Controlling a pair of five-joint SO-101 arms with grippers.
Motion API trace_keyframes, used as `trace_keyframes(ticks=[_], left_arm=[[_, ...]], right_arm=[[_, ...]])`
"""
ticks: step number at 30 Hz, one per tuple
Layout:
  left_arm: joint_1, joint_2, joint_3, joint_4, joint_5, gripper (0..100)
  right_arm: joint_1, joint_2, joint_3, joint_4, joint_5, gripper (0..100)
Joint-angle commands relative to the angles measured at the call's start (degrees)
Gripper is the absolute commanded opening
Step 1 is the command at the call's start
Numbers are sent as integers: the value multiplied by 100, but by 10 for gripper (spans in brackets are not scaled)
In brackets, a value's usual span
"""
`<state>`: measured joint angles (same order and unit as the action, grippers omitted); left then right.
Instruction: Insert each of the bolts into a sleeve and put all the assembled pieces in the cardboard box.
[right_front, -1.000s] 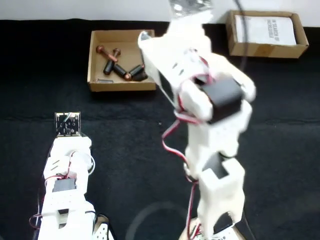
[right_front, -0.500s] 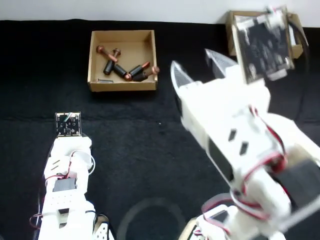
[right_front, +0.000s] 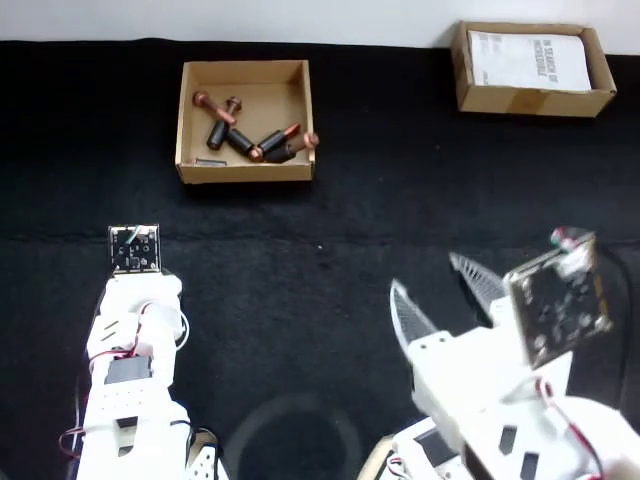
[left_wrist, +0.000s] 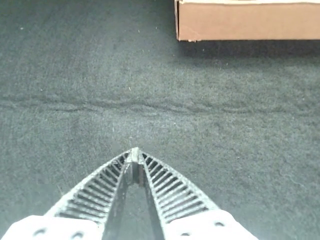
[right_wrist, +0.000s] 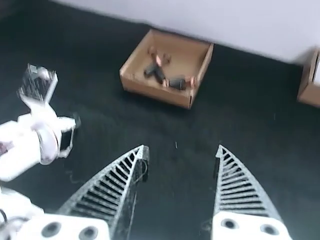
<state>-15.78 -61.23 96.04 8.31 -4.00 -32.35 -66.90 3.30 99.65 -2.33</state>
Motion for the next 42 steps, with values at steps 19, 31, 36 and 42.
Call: trace_keyframes(ticks=[19, 31, 36, 42], left_arm=[[189, 22, 66, 677, -9, 9], [189, -31, 22, 1064, -26, 9], [180, -31, -242, 1749, -26, 9], [189, -31, -673, 3323, -35, 9]], right_arm=[[2132, -3732, 9165, -5516, 976, 195], [2149, -3714, 10053, -4330, 264, 195], [2290, -3670, 10053, -3811, 0, 195], [2343, -3670, 10053, -3196, 26, 195]])
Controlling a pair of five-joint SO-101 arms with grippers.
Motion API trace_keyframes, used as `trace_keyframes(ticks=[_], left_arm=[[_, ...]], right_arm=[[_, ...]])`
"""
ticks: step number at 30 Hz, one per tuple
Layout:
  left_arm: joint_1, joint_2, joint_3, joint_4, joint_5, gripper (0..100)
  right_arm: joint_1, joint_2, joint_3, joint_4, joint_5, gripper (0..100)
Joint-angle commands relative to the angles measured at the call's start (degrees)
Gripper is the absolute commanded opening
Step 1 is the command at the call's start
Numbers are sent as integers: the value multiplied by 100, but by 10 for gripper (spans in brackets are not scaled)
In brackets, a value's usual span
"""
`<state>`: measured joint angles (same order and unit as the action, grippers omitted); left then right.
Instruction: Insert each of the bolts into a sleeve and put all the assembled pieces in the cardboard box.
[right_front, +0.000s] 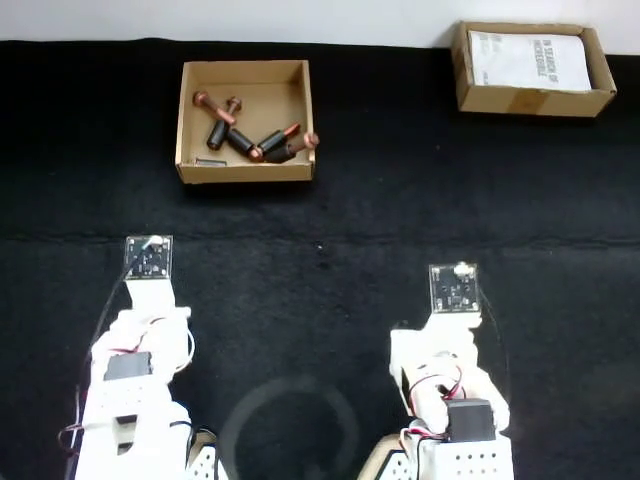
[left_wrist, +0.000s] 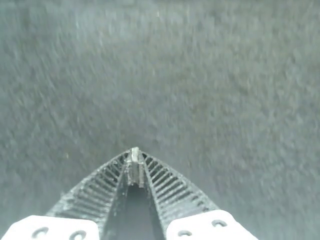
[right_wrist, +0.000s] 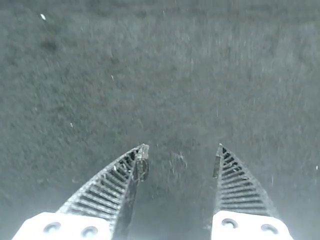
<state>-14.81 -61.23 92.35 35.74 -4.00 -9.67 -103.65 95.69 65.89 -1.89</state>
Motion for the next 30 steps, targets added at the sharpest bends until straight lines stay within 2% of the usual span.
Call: trace_keyframes(ticks=[1, 8, 11, 14, 16, 30], left_arm=[[84, -31, -338, 712, -35, 9], [101, -31, -479, 1380, -26, 9], [110, -31, -593, 1943, -9, 10], [110, -31, -611, 2356, -9, 10], [110, -31, -629, 2400, -9, 9], [84, -31, -479, 2391, -26, 9]], right_arm=[[75, 4, 813, 242, -18, 195], [57, -13, 813, 330, -18, 194], [48, -48, 769, 523, -9, 187], [48, -48, 769, 523, -9, 103], [48, -48, 769, 523, -9, 8], [48, -48, 760, 523, -44, 7]])
